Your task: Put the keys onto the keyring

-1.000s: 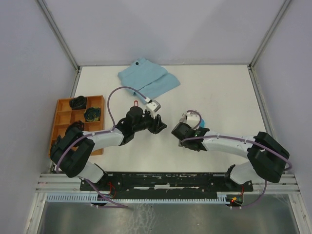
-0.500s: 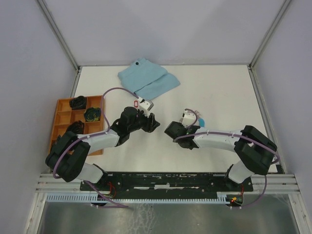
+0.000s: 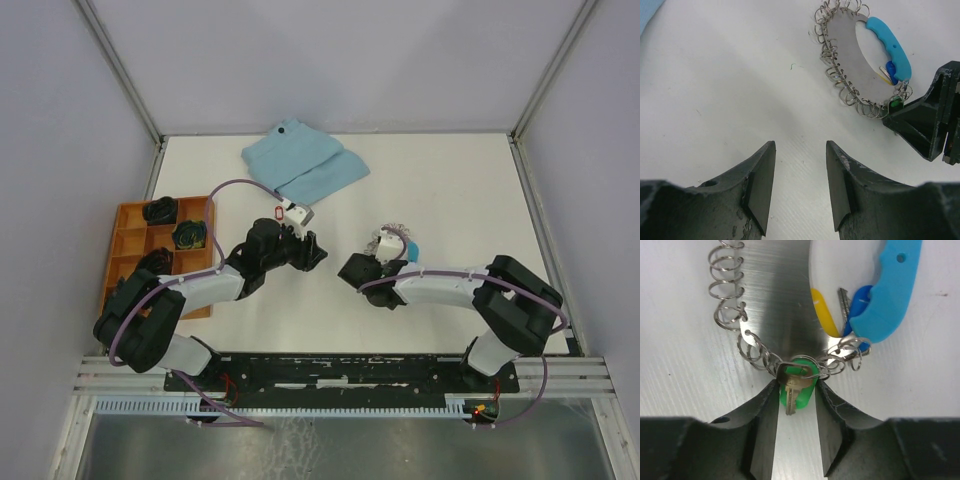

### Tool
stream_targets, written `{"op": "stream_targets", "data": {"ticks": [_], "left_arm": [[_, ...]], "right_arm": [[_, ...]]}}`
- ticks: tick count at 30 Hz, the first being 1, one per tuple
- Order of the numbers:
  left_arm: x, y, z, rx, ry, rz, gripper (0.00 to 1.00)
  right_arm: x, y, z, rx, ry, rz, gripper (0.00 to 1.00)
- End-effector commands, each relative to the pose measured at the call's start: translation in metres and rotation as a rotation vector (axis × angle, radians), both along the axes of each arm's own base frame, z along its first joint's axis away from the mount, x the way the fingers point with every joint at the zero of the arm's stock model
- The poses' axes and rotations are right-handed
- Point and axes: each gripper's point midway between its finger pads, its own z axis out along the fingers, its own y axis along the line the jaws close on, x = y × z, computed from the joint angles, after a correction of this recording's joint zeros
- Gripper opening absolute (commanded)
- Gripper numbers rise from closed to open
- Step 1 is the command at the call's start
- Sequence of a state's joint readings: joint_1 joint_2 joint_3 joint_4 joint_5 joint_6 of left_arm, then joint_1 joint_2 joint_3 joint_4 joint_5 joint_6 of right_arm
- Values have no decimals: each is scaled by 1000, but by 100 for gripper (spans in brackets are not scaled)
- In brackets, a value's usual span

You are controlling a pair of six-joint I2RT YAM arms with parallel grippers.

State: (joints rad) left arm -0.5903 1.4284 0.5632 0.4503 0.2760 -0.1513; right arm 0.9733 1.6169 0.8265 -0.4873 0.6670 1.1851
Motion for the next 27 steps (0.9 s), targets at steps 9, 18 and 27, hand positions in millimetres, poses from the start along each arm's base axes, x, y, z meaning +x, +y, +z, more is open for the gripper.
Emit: {"op": "stream_targets", "data": {"ticks": [9, 18, 27], "left_arm": [[2, -7, 16, -82, -2, -12, 52], [-6, -19, 24, -124, -12, -99, 52], [-20, -36, 35, -169, -35, -246, 52]], "right_arm": [[-5, -28, 35, -48, -60, 74, 15], [-9, -20, 54, -10, -37, 221, 1], [-15, -9, 90, -63, 40, 478, 0]]}}
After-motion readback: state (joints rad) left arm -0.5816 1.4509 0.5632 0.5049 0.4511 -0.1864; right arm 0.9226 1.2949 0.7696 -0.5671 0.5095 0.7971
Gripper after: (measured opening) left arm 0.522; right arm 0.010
